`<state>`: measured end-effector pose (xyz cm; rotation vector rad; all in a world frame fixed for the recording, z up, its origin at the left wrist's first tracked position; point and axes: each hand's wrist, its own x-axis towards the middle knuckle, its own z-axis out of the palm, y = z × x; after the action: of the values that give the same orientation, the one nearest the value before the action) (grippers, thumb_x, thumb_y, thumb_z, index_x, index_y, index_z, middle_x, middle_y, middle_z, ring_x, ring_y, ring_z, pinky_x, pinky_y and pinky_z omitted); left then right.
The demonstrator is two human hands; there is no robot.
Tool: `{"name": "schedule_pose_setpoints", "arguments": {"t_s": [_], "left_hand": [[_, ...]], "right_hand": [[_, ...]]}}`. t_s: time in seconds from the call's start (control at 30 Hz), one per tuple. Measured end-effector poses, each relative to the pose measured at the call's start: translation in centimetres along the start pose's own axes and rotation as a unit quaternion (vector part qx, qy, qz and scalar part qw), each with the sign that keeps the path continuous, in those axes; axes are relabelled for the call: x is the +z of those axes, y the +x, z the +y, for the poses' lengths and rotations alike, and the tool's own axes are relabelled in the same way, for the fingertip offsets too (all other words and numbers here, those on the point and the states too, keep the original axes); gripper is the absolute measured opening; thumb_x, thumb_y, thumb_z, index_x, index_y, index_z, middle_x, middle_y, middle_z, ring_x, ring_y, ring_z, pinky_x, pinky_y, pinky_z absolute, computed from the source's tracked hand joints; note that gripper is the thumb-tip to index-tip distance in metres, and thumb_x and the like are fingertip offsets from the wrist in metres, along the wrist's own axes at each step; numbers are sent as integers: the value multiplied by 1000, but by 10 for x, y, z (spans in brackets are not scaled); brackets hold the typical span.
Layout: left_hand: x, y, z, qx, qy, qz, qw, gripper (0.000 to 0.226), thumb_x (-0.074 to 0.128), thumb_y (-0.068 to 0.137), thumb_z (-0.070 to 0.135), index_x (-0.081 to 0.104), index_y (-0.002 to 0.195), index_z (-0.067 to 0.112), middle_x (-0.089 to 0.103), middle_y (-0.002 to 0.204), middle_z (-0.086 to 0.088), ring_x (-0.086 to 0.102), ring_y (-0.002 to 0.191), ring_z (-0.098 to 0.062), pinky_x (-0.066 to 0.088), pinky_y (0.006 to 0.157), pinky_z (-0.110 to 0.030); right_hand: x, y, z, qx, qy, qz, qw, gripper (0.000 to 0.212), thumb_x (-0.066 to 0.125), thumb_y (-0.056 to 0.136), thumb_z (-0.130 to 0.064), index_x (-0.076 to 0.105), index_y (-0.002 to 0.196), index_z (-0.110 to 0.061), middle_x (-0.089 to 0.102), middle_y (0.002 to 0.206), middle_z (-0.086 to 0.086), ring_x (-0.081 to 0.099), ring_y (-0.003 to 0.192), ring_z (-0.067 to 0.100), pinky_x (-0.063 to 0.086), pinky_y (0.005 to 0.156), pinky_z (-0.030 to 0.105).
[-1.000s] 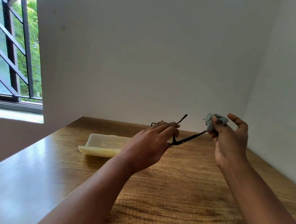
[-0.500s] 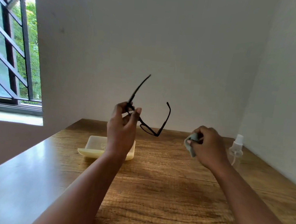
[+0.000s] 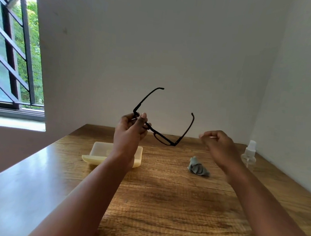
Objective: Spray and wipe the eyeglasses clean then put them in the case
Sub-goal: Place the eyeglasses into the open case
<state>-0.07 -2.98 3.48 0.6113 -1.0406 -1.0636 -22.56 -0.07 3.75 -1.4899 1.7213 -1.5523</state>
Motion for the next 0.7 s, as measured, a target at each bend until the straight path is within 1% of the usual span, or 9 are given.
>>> {"name": "schedule_pose_setpoints", "arguments": {"t_s": [0.07,0.17,0.23,0.33,0.47,0.5,0.57,0.63,0.7], "left_hand": [[3,-2,0,-7,8,-26,1000,44,65,90,23,52,127,5,68,109,-13,67,106,-27,52,97,-41],[7,-5,0,-11,20,-64,998,51,67,85,25,49,129,7,66,116,-16,69,105,-24,52,98,-42],[9,-8,-1,-13,28,-86,996,55,68,83,26,46,130,10,65,119,-18,69,105,-24,52,98,-42],[9,-8,-4,-3,46,-106,993,49,66,90,19,41,132,15,65,118,-19,69,104,-24,53,96,-40],[10,-9,-7,7,76,-127,989,55,68,90,18,35,134,23,70,110,-13,69,103,-23,53,95,-41],[11,-11,-8,8,86,-133,987,58,68,89,18,33,135,24,71,108,-13,69,103,-23,53,94,-41],[14,-13,-10,8,106,-147,983,63,69,88,18,30,137,24,71,106,-12,70,101,-22,54,94,-41],[15,-14,-13,7,127,-160,979,69,71,87,18,27,140,23,71,105,-12,70,100,-21,54,94,-41],[15,-14,-14,5,138,-171,976,72,71,87,18,25,141,24,70,107,-13,70,100,-21,53,96,-44]], "right_hand": [[-1,2,-3,29,94,9,995,14,61,94,-33,66,98,-20,71,100,2,65,91,16,51,83,33],[-1,-1,-6,36,158,3,987,13,57,97,-24,69,94,-20,74,93,0,67,84,11,44,68,24],[0,-3,-7,17,173,4,985,12,58,98,-19,69,95,-20,74,92,0,66,82,8,44,66,22],[2,-6,-7,3,173,2,985,15,57,98,-13,69,103,-19,73,88,-1,64,79,7,50,69,21],[9,-13,-7,-55,135,-44,988,20,57,97,-11,70,108,-21,74,87,-1,61,75,5,48,60,11],[12,-15,-7,-78,118,-64,988,20,57,97,-11,71,109,-21,74,86,-1,61,75,4,48,61,10],[18,-18,-7,-118,84,-103,984,21,59,96,-12,71,111,-22,75,88,-3,66,81,-1,48,71,12],[22,-21,-6,-149,55,-133,978,22,60,96,-14,72,112,-22,75,93,-6,69,91,0,50,83,18],[24,-23,-7,-176,33,-154,972,21,62,95,-17,72,111,-23,75,91,-8,69,95,1,52,88,22]]}}
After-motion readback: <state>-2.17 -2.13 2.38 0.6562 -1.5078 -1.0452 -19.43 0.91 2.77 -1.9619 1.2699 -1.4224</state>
